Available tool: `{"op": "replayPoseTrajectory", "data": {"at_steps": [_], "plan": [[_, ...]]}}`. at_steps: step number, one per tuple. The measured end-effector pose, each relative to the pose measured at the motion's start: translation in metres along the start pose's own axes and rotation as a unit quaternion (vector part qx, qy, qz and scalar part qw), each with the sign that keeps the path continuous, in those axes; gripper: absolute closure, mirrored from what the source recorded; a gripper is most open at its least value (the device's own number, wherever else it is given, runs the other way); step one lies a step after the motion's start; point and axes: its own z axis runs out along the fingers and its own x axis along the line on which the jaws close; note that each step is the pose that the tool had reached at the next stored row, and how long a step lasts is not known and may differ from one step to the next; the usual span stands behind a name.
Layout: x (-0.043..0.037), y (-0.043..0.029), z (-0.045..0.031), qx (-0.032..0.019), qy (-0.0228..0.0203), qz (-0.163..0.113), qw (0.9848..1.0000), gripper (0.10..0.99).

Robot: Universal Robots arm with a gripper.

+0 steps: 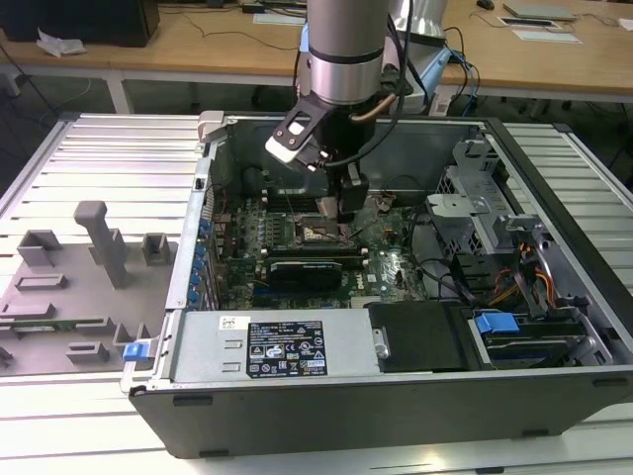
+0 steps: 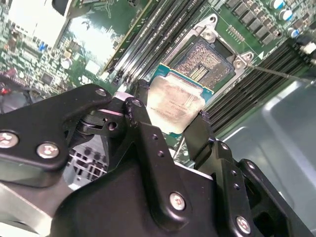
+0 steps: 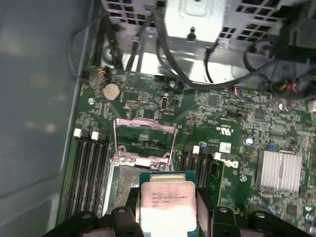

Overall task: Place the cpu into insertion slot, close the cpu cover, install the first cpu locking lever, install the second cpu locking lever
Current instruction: 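Place the cpu into insertion slot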

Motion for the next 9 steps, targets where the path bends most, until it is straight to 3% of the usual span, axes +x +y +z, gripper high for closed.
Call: {"op": "replayPoseTrajectory", "data": {"at_steps": [9], "plan": [[0.0034, -0.0032, 0.011, -0.0004, -0.0026, 0.029, 0.9996, 0.545]]}}
